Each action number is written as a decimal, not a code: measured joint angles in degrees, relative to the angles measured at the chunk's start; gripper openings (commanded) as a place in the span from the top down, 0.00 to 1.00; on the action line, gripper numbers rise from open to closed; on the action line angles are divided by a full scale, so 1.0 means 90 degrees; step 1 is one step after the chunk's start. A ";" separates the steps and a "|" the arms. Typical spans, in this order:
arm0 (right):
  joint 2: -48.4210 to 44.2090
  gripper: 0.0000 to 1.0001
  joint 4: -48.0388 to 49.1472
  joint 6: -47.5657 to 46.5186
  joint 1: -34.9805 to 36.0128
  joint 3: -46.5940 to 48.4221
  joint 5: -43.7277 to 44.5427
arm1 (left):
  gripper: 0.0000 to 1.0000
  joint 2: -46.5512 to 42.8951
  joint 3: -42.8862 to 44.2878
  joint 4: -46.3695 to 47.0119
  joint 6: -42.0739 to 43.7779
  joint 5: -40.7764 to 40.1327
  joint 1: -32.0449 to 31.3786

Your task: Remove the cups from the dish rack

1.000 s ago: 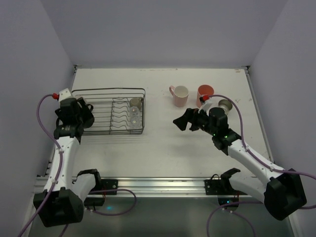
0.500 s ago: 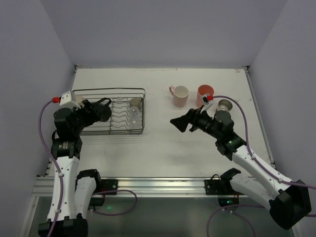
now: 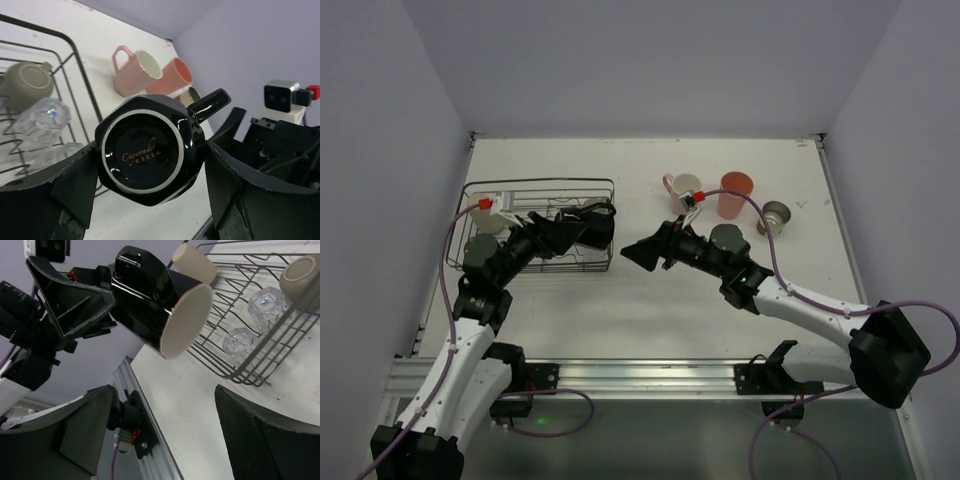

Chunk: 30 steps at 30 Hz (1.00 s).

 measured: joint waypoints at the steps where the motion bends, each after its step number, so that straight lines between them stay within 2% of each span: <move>1: 0.0129 0.16 0.0092 0.0044 0.0044 0.0073 -0.0007 | 1.00 0.0092 -0.0044 0.0228 -0.0168 0.0049 -0.0126; 12: 0.0685 0.21 0.0636 0.0260 0.0146 0.0894 -0.0175 | 1.00 0.0755 -0.0131 0.2025 -0.1246 0.0396 -0.0699; 15: 0.0916 0.27 0.0862 0.0401 0.0182 0.1005 -0.0226 | 0.99 0.0748 -0.0257 0.2300 -0.1401 0.0437 -0.0867; 16: 0.1013 0.33 0.0971 0.0471 0.0197 0.1032 -0.0255 | 0.96 0.0736 -0.0308 0.2363 -0.1445 0.0447 -0.0930; 19: 0.1226 0.57 0.1224 0.0651 0.0272 0.1056 -0.0272 | 0.69 0.0602 -0.0471 0.2407 -0.1530 0.0437 -0.1032; 20: 0.1248 0.74 0.1350 0.0714 0.0296 0.1032 -0.0262 | 0.50 0.0537 -0.0515 0.2380 -0.1537 0.0384 -0.1037; 21: 0.1258 0.83 0.1467 0.0755 0.0338 0.1005 -0.0240 | 0.39 0.0459 -0.0544 0.2344 -0.1574 0.0323 -0.1035; 22: 0.1258 0.89 0.1681 0.0913 0.0362 0.0945 -0.0270 | 0.24 0.0367 -0.0568 0.2314 -0.1690 0.0289 -0.1035; 24: 0.1205 1.00 0.2171 0.1095 0.0427 0.0814 -0.0401 | 0.11 0.0155 -0.0568 0.2305 -0.1885 0.0291 -0.1052; 25: 0.1137 1.00 0.2348 0.1086 0.0481 0.0763 -0.0427 | 0.04 0.0051 -0.0563 0.2244 -0.1851 0.0260 -0.1078; 28: 0.0828 1.00 0.2232 0.0959 0.0464 0.0486 -0.0250 | 0.00 -0.0146 -0.0469 0.1945 -0.1467 0.0100 -0.1076; 30: 0.0610 1.00 0.1639 0.0675 0.0410 0.0379 -0.0073 | 0.00 -0.0155 -0.0211 0.1571 -0.1042 -0.0027 -0.1078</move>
